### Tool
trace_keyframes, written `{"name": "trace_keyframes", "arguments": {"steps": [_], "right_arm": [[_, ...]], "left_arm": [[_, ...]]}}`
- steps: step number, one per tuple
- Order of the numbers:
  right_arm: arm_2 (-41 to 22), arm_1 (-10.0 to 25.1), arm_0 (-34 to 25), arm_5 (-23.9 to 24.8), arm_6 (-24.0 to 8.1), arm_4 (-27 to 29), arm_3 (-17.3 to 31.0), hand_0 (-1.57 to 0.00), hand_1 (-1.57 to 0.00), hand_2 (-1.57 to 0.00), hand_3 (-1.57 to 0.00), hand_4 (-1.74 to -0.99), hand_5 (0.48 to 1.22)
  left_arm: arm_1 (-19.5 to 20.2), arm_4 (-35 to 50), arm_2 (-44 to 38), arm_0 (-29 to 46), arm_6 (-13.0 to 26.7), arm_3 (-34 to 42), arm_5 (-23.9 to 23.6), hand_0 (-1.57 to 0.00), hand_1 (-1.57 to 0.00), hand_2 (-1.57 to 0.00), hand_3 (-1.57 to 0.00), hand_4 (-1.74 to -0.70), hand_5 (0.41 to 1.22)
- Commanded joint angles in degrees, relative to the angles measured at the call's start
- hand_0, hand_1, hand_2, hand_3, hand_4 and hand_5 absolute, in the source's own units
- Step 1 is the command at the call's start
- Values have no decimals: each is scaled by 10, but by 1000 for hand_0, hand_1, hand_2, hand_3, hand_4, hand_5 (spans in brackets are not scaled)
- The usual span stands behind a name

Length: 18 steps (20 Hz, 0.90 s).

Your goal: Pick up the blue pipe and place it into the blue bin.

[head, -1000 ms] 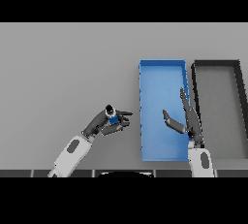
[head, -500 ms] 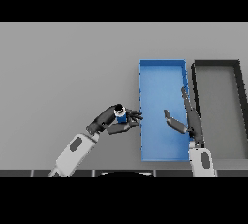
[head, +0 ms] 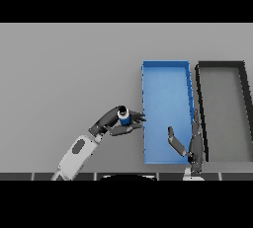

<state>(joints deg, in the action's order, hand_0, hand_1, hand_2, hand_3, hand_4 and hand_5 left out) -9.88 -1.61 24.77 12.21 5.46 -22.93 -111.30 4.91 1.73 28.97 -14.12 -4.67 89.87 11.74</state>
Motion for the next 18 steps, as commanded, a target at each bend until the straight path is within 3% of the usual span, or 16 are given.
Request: {"name": "trace_keyframes", "arguments": {"steps": [1, 2, 4, 8, 14, 18], "right_arm": [[0, 2, 1, -23, 23, 38, -17, 1, -2, -41, 1, -1195, 648], [-2, 3, 2, -52, 33, 81, -32, 1, -12, -67, 0, -1198, 641], [-10, 24, -7, -114, -1, 144, -71, 1, -25, -106, -1, -1209, 609], [-18, 78, -84, -203, -139, 216, -97, 1, -14, -111, 0, -1237, 577], [-57, 108, -236, -248, -264, 227, -105, 1, -3, -66, 1, -1291, 558], [-80, 103, -315, -270, -293, 239, -90, 1, -1, -42, 1, -1300, 560]], "left_arm": [[0, -1, 0, 2, 5, 5, 2, -1571, -1571, -1571, -1571, -1467, 1221], [0, -5, 1, 5, 4, 10, 3, -1571, -1571, -1571, -1571, -1467, 1221], [-1, -2, -3, 11, 7, 20, 8, -1571, -1571, -1571, -1571, -1467, 1221], [-6, -10, -5, 15, 11, 19, 19, -1571, -1571, -1571, -1571, -1467, 1221], [-19, -22, -15, 2, 28, 9, 25, -1571, -1571, -1571, -1571, -1467, 1221], [-17, -24, -28, 1, 15, 8, 36, -1571, -1571, -1571, -1571, -1467, 1221]]}}
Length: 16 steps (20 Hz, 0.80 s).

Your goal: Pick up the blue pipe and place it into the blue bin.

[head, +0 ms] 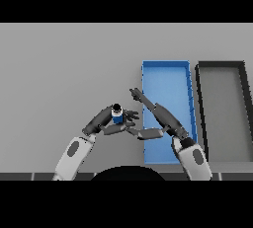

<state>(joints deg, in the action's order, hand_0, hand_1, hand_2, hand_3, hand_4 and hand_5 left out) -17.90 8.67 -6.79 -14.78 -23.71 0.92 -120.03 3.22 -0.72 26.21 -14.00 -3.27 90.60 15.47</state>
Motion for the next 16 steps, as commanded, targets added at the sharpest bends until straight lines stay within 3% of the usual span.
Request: {"name": "trace_keyframes", "arguments": {"steps": [1, 7, 9, 12, 14, 15, 16], "right_arm": [[-2, -2, -22, -7, -10, 14, -2, 1, 0, -43, 1, -1294, 560], [-30, -20, -122, -24, -60, 23, 26, -7, -16, -66, 1, -1223, 540], [-29, -26, -149, -31, -76, 24, 55, -16, -25, -77, 1, -1196, 526], [-24, -35, -190, -41, -80, 29, 87, -34, -55, -110, -7, -1192, 507], [-30, -40, -200, -52, -81, 31, 106, -168, -218, -261, -128, -1233, 487], [-30, -43, -207, -57, -77, 29, 119, -323, -362, -377, -242, -1278, 485], [-30, -48, -212, -60, -70, 29, 130, -507, -530, -538, -401, -1331, 489]], "left_arm": [[-2, -4, 0, 1, -2, -5, 2, -1571, -1571, -1571, -1571, -1467, 1221], [-11, 10, -15, 4, 1, -7, 29, -1571, -1571, -1571, -1571, -1469, 1221], [-17, -1, -14, 6, 9, -2, 28, -1571, -1571, -1571, -1571, -1470, 1221], [-19, -13, -21, -1, 15, -8, 31, -1571, -1571, -1571, -1571, -1467, 1221], [-17, -22, -21, 11, 16, -4, 35, -1571, -1571, -1571, -1571, -1462, 1221], [-21, -19, -23, 13, 13, -4, 38, -1571, -1571, -1571, -1571, -1517, 1221], [-25, -19, -23, 10, 42, -5, 38, -1571, -1571, -1571, -1571, -1560, 1221]]}}
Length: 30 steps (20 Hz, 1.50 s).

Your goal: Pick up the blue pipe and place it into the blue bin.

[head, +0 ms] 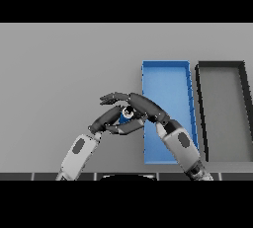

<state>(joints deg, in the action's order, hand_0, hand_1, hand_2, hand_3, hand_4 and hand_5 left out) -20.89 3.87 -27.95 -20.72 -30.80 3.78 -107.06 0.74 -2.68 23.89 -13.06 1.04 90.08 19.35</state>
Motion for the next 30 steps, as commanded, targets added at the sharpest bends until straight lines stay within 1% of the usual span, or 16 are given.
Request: {"name": "trace_keyframes", "arguments": {"steps": [1, 3, 5, 7, 9, 10, 13, 16, 18, 19, 20, 23, 24, 26, 27, 30], "right_arm": [[-1, -5, -1, 0, 9, -2, 7, -702, -703, -745, -604, -1406, 500], [-2, -16, -12, 5, 8, 4, 11, -1015, -1015, -1042, -872, -1514, 550], [-4, -23, -3, 9, 11, 10, 14, -1215, -1215, -1233, -1021, -1581, 650], [-4, -25, -9, 15, 22, 19, 20, -1343, -1343, -1354, -1186, -1628, 856], [-22, -18, 8, 21, 47, 11, 12, -1425, -1425, -1432, -1304, -1665, 987], [-24, -15, 2, 21, 45, 11, 16, -1454, -1454, -1460, -1357, -1680, 1034], [-35, -18, -5, 32, 50, 3, 13, -1511, -1511, -1514, -1462, -1710, 1125], [-31, -22, 4, 44, 42, 5, 6, -1540, -1540, -1542, -1515, -1725, 1172], [-38, -28, 11, 57, 64, -16, 8, -1551, -1551, -1552, -1535, -1731, 1190], [-33, -22, 9, 58, 69, -14, 4, -1555, -1555, -1556, -1542, -1733, 1196], [-33, -18, 10, 58, 80, -13, 3, -1558, -1558, -1559, -1548, -1734, 1201], [-43, -27, 11, 60, 31, -20, -4, -1565, -1565, -1565, -1559, -1738, 1211], [-43, -34, 11, 62, 18, -24, -3, -1566, -1566, -1566, -1562, -1738, 1213], [-42, -40, 7, 65, 23, -39, 0, -1568, -1568, -1568, -1565, -1739, 1216], [-37, -36, 10, 62, 35, -43, 0, -1568, -1568, -1569, -1566, -1740, 1217], [-37, -48, 10, 61, 27, -54, 0, -1570, -1570, -1570, -1569, -1740, 1219]], "left_arm": [[3, -9, 3, 6, -2, 2, -1, -1571, -1571, -1571, -1571, -1595, 1221], [1, -12, -4, -1, 2, 3, -5, -1571, -1571, -1571, -1571, -1645, 1221], [-10, 7, -10, 2, -4, 7, 6, -1571, -1571, -1571, -1523, -1677, 1221], [-14, 21, -20, 1, -16, 2, 18, -1571, -1571, -1571, -1502, -1699, 1221], [-21, 18, -17, 7, -10, 5, 22, -1571, -1571, -1571, -1464, -1713, 1221], [-22, 15, -20, 8, -13, 3, 20, -1571, -1571, -1571, -1441, -1718, 1221], [-21, 11, -25, 1, -29, 2, 18, -1571, -1571, -1571, -1433, -1728, 1221], [-17, 1, -18, 9, -20, 14, 7, -1571, -1571, -1571, -1422, -1731, 1221], [-9, -22, -24, 1, -47, 4, -3, -1571, -1571, -1571, -1454, -1724, 1221], [-9, -30, -20, -1, -53, 5, -5, -1462, -1342, -1293, -1166, -1599, 1221], [0, -27, -21, 4, -59, 10, 12, -1169, -1073, -1034, -933, -1475, 1221], [7, -45, -15, 7, -51, 5, 46, -598, -549, -529, -477, -1206, 1221], [7, -58, -13, 9, -44, 9, 45, -478, -439, -423, -381, -1136, 1132], [8, -48, -23, 6, -13, 14, 46, -306, -281, -270, -244, -1047, 938], [8, -44, -28, 1, 0, 10, 45, -244, -224, -216, -195, -1017, 848], [2, -31, -29, 6, 19, 9, 47, -125, -114, -110, -99, -970, 647]]}}
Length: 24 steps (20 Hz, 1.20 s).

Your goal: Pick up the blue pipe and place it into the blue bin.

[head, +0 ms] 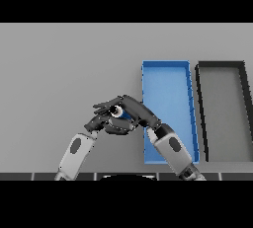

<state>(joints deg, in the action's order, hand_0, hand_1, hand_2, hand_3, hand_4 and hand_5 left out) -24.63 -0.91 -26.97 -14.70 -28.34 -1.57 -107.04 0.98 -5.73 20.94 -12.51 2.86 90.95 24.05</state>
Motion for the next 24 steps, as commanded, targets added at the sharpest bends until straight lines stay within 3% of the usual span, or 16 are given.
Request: {"name": "trace_keyframes", "arguments": {"steps": [1, 5, 8, 10, 15, 17, 19, 24], "right_arm": [[3, -4, 0, -1, 4, 2, 4, -1570, -1570, -1570, -1569, -1740, 1219], [27, -18, 5, -7, 9, 39, -3, -1571, -1571, -1571, -1570, -1741, 1220], [49, -45, -14, 8, -35, 83, -21, -1571, -1571, -1571, -1571, -1741, 1221], [87, -40, -60, 21, -63, 126, -28, -1571, -1571, -1571, -1571, -1741, 1221], [168, 43, -203, 69, -63, 259, -1, -1571, -1571, -1571, -1571, -1741, 1221], [211, 74, -244, 102, -54, 245, 2, -1571, -1571, -1571, -1571, -1741, 1221], [242, 106, -284, 125, -66, 218, 31, -1571, -1571, -1571, -1571, -1741, 1221], [299, 176, -280, 132, -65, 203, 98, -1571, -1571, -1571, -1571, -1741, 1221]], "left_arm": [[-1, 7, -2, 4, 13, 4, 0, -100, -91, -88, -79, -969, 603], [8, -17, 1, 4, 2, -3, -14, -40, -37, -35, -32, -938, 495], [4, -22, 9, 10, 4, -5, -17, -20, -18, -18, -16, -916, 474], [4, -21, 6, 5, 10, -12, -15, -12, -11, -11, -10, -909, 464], [1, -13, 6, 3, 24, -7, -13, -3, -3, -3, -3, -906, 437], [3, -14, 10, 7, 29, -4, -11, -2, -2, -2, -1, -905, 433], [8, -15, 6, 10, 31, -2, -11, -1, -1, -1, 0, -898, 430], [13, -19, 8, 8, 29, -1, -9, 0, 0, 0, 1, -886, 412]]}}
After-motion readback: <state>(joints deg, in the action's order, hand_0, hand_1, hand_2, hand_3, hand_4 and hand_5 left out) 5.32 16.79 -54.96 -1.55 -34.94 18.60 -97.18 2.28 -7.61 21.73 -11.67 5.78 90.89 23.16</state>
